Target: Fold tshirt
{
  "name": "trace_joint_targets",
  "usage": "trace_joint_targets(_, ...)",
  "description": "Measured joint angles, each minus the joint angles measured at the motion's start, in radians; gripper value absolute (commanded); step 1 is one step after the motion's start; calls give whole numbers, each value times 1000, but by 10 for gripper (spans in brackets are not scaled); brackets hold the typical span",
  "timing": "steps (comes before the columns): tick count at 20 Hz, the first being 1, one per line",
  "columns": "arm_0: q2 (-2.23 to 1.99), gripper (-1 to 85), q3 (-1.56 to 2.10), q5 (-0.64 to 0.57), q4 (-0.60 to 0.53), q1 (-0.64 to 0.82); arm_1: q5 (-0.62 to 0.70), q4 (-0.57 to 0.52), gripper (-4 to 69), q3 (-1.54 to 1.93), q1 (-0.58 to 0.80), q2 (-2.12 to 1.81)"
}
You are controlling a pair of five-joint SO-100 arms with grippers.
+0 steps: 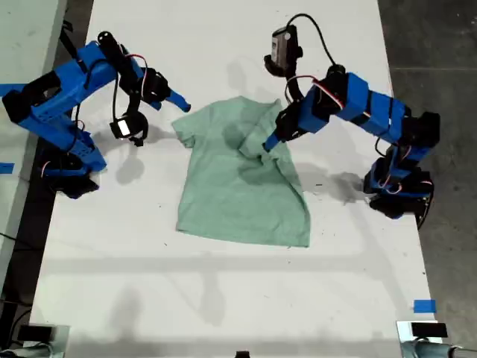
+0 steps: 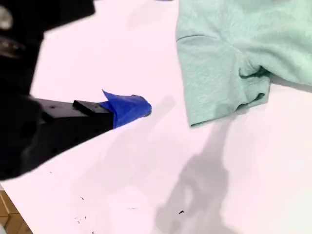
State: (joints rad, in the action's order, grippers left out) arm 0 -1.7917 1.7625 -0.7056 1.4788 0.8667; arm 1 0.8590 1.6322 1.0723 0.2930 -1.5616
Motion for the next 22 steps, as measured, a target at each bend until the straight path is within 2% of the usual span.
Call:
trace_joint_targets(9,322,333,28,-29,-219,57,-25,-5,171,135,-18,-107)
trace_joint_targets(13,486,316,28,-40,-313,91,-41,-51,165,259,-21,-213)
trace_joint_targets(15,534,264,28,-44,-337,104,-48,-71,164,319,-21,-265)
trace_joint_targets(17,548,155,20,-52,-341,112,-55,-98,161,390,-21,-324)
trace_joint_targets(19,575,1,-11,-81,-336,112,-60,-118,160,451,-21,-370)
trace_joint_targets(22,603,1,-51,-81,-334,87,-61,-133,160,495,-20,-411)
